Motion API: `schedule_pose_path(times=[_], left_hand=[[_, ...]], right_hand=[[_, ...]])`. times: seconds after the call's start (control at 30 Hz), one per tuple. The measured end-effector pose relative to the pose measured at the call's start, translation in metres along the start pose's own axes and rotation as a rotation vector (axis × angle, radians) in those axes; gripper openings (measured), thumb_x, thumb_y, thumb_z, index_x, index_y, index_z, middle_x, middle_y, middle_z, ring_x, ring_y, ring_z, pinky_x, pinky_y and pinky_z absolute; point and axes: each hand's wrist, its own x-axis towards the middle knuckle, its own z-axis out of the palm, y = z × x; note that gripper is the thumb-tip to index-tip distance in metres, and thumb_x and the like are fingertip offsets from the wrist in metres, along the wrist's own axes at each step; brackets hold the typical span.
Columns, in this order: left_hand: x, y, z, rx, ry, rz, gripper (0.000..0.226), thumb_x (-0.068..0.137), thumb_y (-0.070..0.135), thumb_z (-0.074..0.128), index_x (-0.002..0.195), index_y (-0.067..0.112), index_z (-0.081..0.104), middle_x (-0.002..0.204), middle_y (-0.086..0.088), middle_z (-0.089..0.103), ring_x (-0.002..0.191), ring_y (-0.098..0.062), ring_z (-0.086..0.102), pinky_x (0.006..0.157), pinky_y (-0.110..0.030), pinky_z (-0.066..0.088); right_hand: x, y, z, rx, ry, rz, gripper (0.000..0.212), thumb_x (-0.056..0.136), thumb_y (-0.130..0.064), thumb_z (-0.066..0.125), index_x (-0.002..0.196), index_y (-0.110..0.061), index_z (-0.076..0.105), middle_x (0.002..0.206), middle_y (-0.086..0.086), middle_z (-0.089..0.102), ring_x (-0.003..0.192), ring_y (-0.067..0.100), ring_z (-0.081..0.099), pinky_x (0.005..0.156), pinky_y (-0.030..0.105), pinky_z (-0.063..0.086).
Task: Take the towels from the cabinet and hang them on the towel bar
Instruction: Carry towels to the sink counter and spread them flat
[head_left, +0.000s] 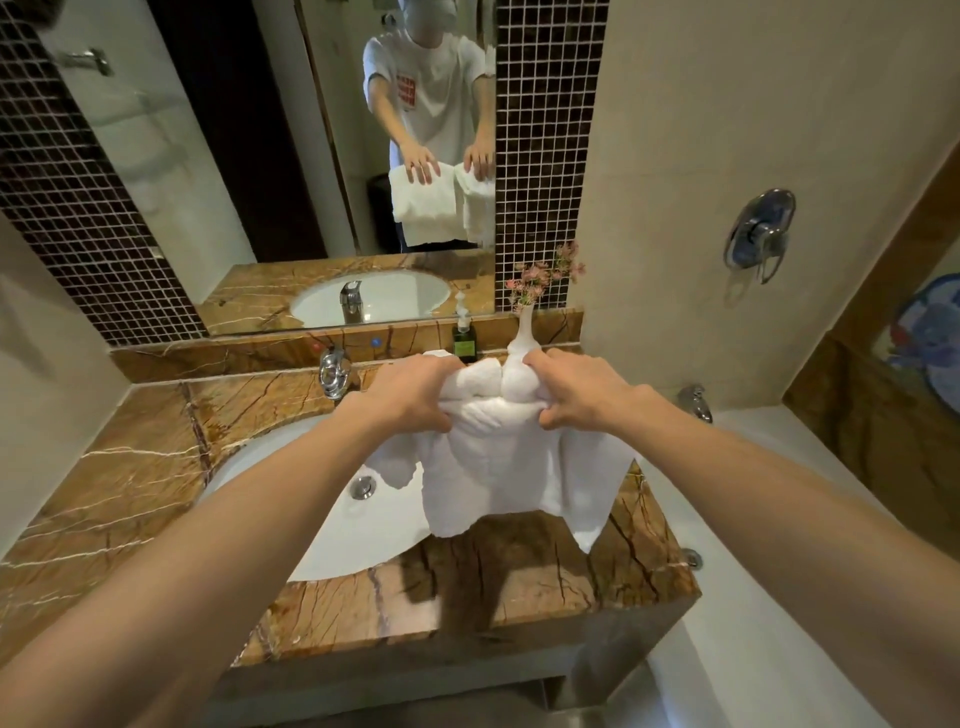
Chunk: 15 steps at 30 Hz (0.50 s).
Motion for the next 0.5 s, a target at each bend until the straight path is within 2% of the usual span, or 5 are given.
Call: schedule_pose_path(times=[0.2, 0.37, 0.5], left_hand=[[0.031, -0.002, 0.012, 0.008, -0.02, -0.019, 0.048, 0.067, 0.026, 0.07, 0.111, 0.027, 0.052, 0.098, 0.004, 0.06, 0.085, -0.017, 0.052, 0.063, -0.03, 0.035], [0.057, -0.009, 0.021, 0.003, -0.053, -0.014, 0.052, 0.064, 0.029, 0.07, 0.113, 0.027, 0.053, 0.1, 0.003, 0.062, 0.088, -0.02, 0.055, 0.068, -0.034, 0.047], [0.076, -0.013, 0.026, 0.005, -0.071, 0.012, 0.047, 0.066, 0.03, 0.071, 0.108, 0.027, 0.052, 0.097, 0.003, 0.06, 0.086, -0.02, 0.053, 0.066, -0.033, 0.043]], right_hand=[[0.022, 0.024, 0.013, 0.024, -0.02, 0.0, 0.062, 0.07, -0.035, 0.071, 0.121, -0.018, 0.04, 0.106, 0.007, 0.056, 0.089, 0.029, 0.058, 0.074, 0.042, 0.052], [0.038, 0.038, 0.02, 0.028, -0.043, -0.011, 0.063, 0.072, -0.036, 0.072, 0.122, -0.019, 0.039, 0.106, 0.006, 0.056, 0.089, 0.027, 0.057, 0.074, 0.043, 0.052], [0.049, 0.048, 0.026, 0.036, -0.066, 0.002, 0.064, 0.073, -0.038, 0.073, 0.123, -0.019, 0.039, 0.109, 0.005, 0.056, 0.091, 0.026, 0.057, 0.074, 0.042, 0.051]])
